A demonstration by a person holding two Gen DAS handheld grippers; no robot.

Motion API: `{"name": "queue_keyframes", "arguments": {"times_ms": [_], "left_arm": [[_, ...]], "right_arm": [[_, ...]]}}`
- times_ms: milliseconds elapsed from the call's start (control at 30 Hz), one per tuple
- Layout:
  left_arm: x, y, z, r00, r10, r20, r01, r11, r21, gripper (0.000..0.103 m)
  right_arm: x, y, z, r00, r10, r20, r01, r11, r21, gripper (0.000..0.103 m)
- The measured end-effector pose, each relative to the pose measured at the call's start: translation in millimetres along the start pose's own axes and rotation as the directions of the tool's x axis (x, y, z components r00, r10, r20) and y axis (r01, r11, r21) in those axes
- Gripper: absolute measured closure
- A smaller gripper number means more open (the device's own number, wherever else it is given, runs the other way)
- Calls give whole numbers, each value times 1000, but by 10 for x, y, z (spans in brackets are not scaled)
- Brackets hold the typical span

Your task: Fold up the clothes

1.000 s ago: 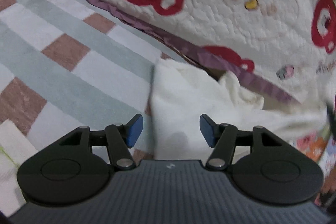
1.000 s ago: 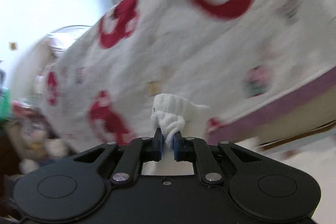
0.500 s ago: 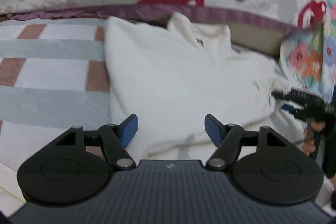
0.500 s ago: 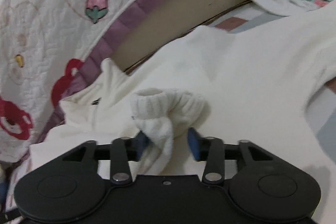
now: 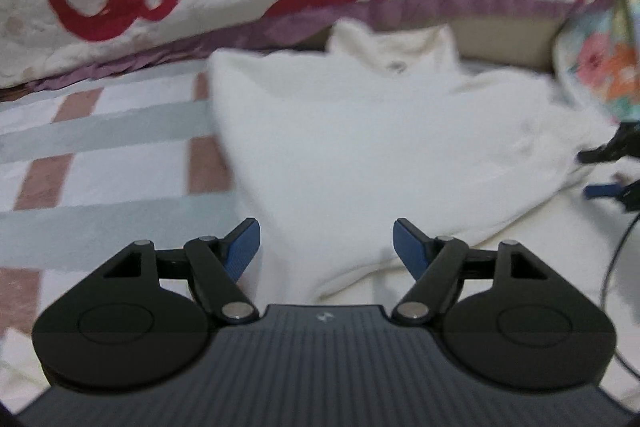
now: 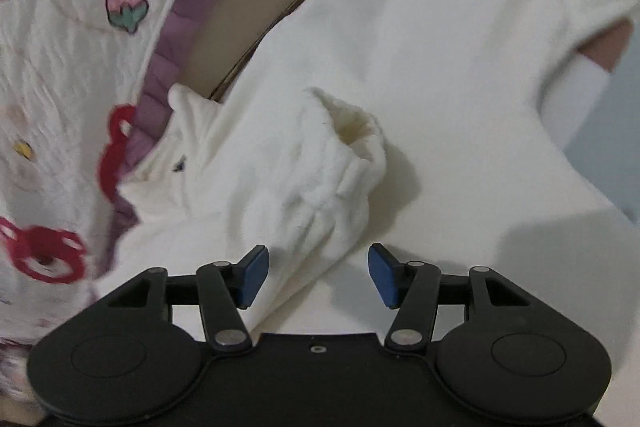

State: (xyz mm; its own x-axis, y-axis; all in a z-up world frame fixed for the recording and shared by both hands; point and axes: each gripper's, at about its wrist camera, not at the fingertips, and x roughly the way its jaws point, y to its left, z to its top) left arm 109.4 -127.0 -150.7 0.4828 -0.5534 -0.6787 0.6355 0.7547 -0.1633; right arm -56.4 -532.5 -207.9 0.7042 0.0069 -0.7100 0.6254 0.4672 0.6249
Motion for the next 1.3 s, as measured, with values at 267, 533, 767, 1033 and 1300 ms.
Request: {"name": "queue_keyframes", "arguments": {"times_ms": [267,533,767,1033,1300], "left_arm": [[214,-491,-76,998,-14,-60,24,983,180,30],[389,-402,-60,994,10,-108,2,994,112,43],[162,19,-3,995,-24,-93,11,989,-144,95],[199,96,-50,984,-8,-177,-22,986,-165,97],[38,323,31,999,-18,-38,7,959,-282,51]], "right_arm": [[-317,-49,263,988,109,113,-105,994,-40,42],[199,426,760,996,-72,-52,54,954,-295,36],[54,720,578,976,217,-1,-178,796,-578,95],[277,448,373,987,-99,123,157,711,-686,89],[299,450,286,984,-46,173,155,704,-694,79]]}}
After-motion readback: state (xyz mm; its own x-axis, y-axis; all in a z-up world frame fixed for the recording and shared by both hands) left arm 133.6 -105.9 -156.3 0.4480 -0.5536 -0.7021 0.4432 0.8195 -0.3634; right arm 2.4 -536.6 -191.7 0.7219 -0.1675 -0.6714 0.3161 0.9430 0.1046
